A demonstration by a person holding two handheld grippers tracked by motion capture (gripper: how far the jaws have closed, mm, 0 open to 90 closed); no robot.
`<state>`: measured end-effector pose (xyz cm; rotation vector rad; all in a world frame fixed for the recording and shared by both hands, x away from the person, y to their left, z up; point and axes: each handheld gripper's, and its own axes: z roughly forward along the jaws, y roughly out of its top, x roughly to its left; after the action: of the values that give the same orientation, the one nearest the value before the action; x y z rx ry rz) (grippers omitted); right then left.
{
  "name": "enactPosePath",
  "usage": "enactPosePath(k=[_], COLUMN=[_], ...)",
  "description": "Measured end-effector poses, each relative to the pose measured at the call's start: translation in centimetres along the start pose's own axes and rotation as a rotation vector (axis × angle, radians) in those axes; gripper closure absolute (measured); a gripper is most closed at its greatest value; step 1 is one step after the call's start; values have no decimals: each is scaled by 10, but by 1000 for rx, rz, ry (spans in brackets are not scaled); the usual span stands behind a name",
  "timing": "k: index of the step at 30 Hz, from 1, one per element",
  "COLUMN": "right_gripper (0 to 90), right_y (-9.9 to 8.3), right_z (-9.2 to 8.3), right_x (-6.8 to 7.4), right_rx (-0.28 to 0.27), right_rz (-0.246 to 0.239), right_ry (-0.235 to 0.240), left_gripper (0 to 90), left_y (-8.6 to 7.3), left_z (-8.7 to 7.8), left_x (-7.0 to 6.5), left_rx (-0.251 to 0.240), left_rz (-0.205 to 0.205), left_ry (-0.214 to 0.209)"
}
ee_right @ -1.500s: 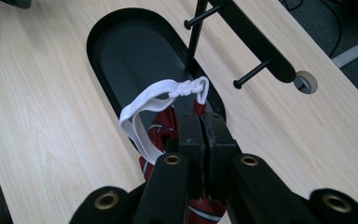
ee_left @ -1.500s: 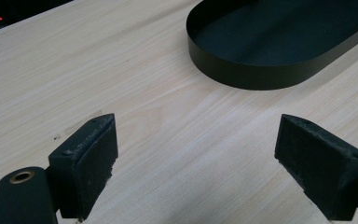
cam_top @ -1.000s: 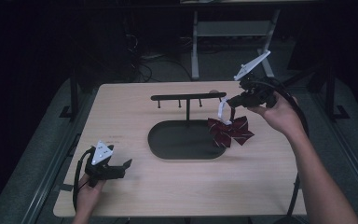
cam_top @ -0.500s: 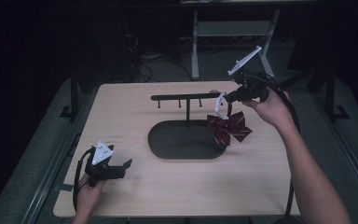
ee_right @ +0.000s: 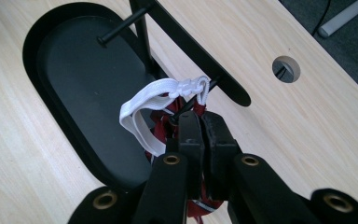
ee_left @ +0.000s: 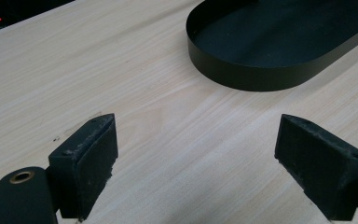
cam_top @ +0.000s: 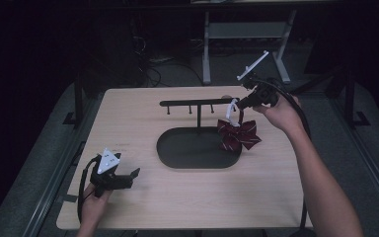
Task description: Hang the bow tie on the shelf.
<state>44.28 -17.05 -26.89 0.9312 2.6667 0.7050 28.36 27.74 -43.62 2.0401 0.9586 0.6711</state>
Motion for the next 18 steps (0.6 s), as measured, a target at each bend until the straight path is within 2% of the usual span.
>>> enactPosePath(k=[13,18], right_gripper=[863,853], right_y=[-4,-5], right_z=[11,10], right_x=[-5,-8], right_rx=[14,1], right_rz=[20,23], right_ry=[5,13], left_gripper=[131,131], left_y=[1,1], left_z=[1,2], left_x=[1,1], left_rx=[2,0], left_rz=[-11,-10], left_ry=[5,3])
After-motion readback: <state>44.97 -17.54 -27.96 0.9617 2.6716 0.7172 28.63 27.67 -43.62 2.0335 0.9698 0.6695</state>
